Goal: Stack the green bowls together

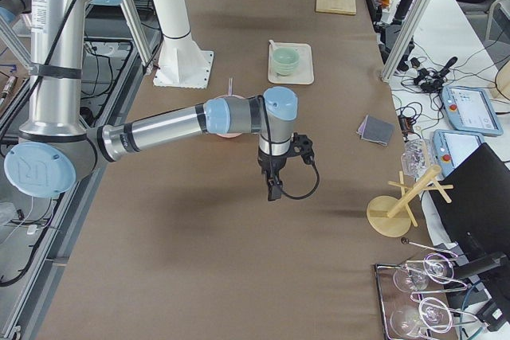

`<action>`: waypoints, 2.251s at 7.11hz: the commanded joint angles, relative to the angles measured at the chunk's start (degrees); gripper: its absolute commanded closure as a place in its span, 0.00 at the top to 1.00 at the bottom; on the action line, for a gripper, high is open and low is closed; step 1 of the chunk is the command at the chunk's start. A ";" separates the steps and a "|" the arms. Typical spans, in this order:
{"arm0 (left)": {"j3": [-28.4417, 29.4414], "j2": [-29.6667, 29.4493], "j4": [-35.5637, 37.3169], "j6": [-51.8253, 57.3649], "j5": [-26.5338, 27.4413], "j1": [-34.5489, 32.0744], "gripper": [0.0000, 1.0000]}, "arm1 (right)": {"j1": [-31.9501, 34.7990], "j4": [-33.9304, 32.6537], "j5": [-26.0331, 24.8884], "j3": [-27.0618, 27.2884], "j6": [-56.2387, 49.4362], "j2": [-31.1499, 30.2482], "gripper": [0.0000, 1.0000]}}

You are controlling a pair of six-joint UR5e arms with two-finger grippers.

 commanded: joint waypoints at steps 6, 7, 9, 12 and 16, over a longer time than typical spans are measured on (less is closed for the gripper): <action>4.22 -0.38 -0.17 0.07 -0.04 0.00 0.99 | 1.03 2.40 7.16 -2.69 -1.08 -2.98 1.00; 3.69 -0.03 -1.22 0.07 0.05 0.00 0.99 | 1.03 2.40 7.16 -2.78 -1.17 -3.07 1.00; 3.86 0.06 -1.23 0.07 0.05 0.00 0.99 | 1.03 2.40 6.90 -2.78 -1.34 -3.15 1.00; 3.78 0.24 -1.32 0.07 0.05 0.00 0.99 | 1.03 2.40 7.25 -2.78 -1.61 -3.42 1.00; 3.95 0.24 -1.23 0.07 0.05 0.00 0.99 | 0.94 2.40 7.25 -3.57 -1.70 -3.42 1.00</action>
